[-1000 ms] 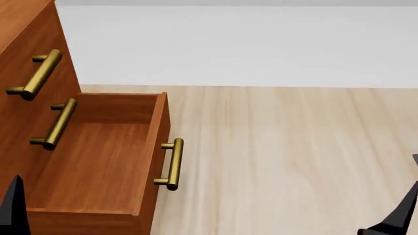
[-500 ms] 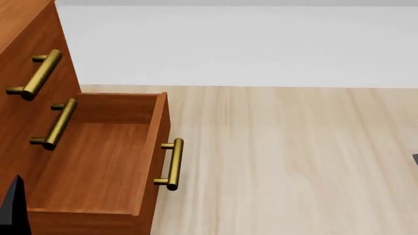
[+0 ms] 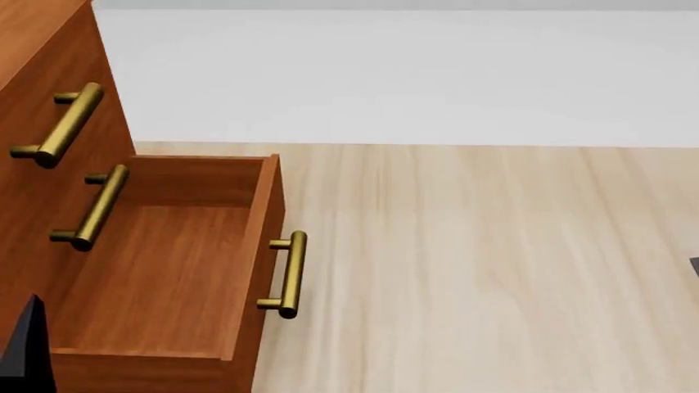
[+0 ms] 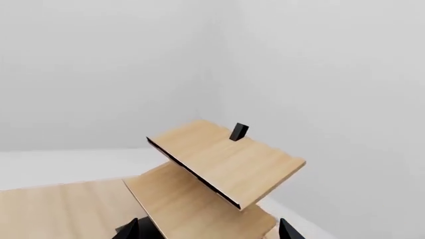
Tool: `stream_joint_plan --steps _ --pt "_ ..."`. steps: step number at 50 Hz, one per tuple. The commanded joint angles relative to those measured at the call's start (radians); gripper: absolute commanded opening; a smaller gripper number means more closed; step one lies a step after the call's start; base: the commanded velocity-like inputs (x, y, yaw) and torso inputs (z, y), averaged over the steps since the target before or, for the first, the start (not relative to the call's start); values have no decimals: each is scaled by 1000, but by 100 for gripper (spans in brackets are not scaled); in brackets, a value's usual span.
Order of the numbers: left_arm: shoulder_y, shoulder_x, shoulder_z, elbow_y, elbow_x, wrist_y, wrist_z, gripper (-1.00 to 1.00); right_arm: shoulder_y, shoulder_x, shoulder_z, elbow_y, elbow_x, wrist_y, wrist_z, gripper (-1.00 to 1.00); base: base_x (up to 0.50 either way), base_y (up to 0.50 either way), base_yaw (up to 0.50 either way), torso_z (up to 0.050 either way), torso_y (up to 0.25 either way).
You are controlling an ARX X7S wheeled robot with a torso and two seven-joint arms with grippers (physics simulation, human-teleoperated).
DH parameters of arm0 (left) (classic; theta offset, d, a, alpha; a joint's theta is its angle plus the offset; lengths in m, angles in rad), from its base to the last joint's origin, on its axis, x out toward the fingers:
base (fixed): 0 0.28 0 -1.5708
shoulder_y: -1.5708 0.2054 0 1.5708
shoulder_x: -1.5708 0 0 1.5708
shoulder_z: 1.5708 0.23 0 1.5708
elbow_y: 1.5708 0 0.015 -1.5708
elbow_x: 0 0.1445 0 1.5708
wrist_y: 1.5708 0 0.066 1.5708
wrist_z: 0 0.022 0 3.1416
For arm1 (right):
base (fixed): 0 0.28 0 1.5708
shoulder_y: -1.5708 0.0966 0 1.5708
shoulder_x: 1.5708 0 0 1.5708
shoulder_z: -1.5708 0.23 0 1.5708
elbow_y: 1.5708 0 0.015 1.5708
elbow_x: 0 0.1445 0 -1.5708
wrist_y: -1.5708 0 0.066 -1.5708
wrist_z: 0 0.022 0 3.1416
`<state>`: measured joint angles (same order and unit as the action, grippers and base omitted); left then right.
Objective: Put the wine bottle in the bottom drawer of the cabinet.
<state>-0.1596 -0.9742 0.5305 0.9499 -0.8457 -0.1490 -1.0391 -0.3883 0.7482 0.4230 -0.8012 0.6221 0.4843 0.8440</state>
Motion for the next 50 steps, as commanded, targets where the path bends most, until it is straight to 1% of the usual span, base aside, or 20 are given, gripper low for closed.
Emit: stream_joint_plan --steps 1,11,50 --pt "2 4 5 -11 2 6 8 100 -10 -20 3 51 -7 -18 -15 100 0 0 0 0 0" --pt "-11 9 12 -8 -1 -5 5 100 -3 -44 -24 106 -21 -42 -31 100 0 0 0 0 0" --pt "-8 12 22 -21 6 1 10 100 4 -119 -57 276 -48 -115 -84 100 0 0 0 0 0"
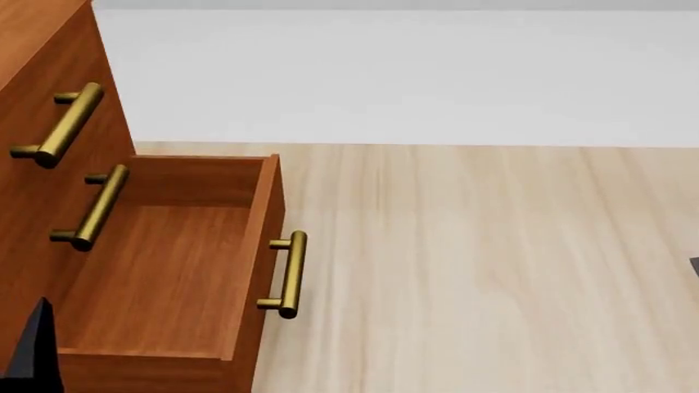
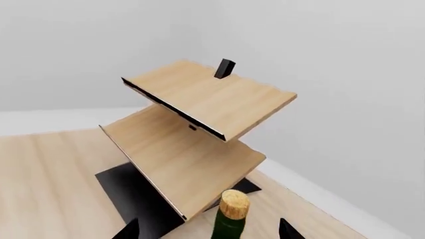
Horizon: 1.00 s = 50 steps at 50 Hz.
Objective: Put the wine bottle in the bottom drawer of the cabinet.
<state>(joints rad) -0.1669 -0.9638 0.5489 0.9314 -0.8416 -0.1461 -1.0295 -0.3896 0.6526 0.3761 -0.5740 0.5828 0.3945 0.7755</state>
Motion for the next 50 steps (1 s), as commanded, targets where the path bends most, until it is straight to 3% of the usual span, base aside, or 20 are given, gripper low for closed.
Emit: stream_joint_plan --steps 1,50 --pt "0 0 3 -2 3 0 0 100 7 -23 -12 51 -10 -24 -15 100 0 0 0 0 0" --pt "4 8 11 -18 15 13 -2 100 142 -25 -34 279 -12 -64 -85 100 0 0 0 0 0"
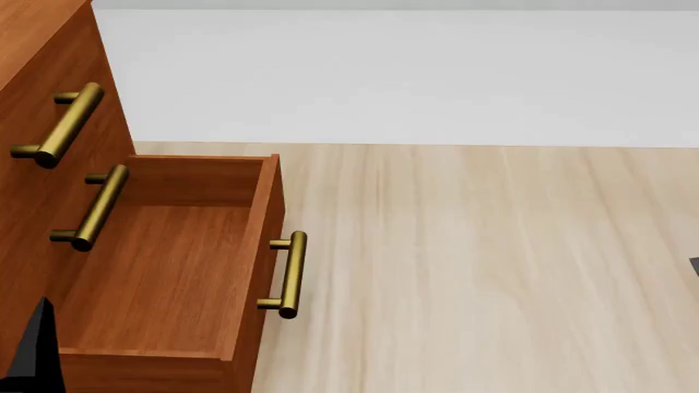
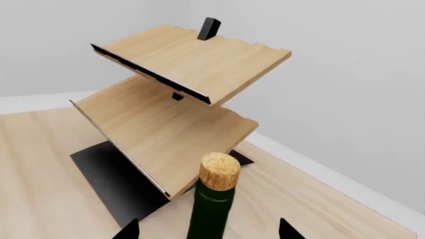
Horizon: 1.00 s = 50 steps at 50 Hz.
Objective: Put the wine bottle in the bottom drawer of the cabinet.
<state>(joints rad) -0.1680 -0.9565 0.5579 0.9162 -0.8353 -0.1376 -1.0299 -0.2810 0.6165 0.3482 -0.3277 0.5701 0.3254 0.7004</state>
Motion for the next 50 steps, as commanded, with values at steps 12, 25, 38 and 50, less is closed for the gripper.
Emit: stream_joint_plan --steps 12,25,38,50 --pt "7 9 11 -18 17 8 10 100 65 7 -32 97 -18 -11 -32 100 0 0 0 0 0" --pt "17 5 8 -25 20 20 10 100 90 14 -28 130 -10 4 -33 100 0 0 0 0 0" --pt "7 14 14 -33 15 13 16 100 112 23 -11 139 12 11 -42 100 0 0 0 0 0" --pt "-7 16 17 -29 6 -2 12 100 149 40 -33 173 -2 14 -56 100 0 0 0 0 0"
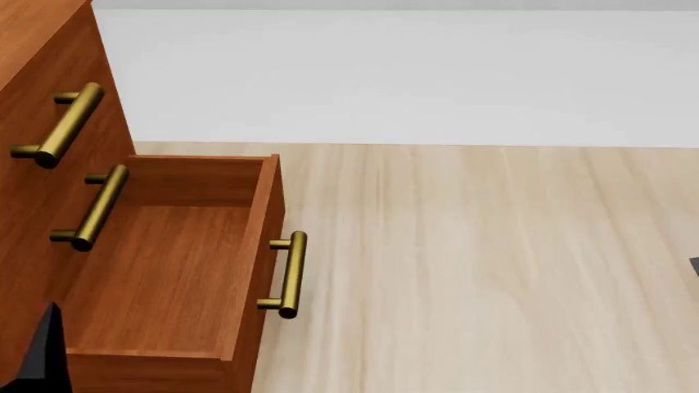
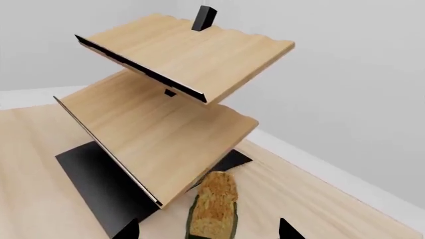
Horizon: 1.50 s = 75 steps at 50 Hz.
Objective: Put the wine bottle in the bottom drawer of the cabinet.
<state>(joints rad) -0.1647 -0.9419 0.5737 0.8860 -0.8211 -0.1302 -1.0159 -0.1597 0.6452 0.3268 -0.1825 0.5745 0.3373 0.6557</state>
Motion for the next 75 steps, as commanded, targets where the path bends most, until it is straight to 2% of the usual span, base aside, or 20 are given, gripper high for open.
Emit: stream_joint_plan --steps 1,22,23,50,58,75 --pt "-12 2 2 2 -8 -13 -4 100 29 11 -9 30 -5 2 -12 100 0 0 0 0 0" --pt "-23 10 11 0 -9 -24 -3 100 85 3 -33 127 -6 -28 -61 100 0 0 0 0 0" --pt "-24 11 11 0 -10 -25 -3 100 88 2 -34 131 -6 -29 -64 -100 0 0 0 0 0" --pt "-24 2 6 0 -15 -20 -5 100 68 57 24 -83 75 50 -32 -100 0 0 0 0 0" --pt "-29 9 11 -4 -13 -26 -3 100 124 102 10 -189 116 117 -5 -100 0 0 0 0 1" --pt "-12 1 6 -9 -12 -5 2 100 373 179 -135 -301 211 290 24 -100 0 0 0 0 1"
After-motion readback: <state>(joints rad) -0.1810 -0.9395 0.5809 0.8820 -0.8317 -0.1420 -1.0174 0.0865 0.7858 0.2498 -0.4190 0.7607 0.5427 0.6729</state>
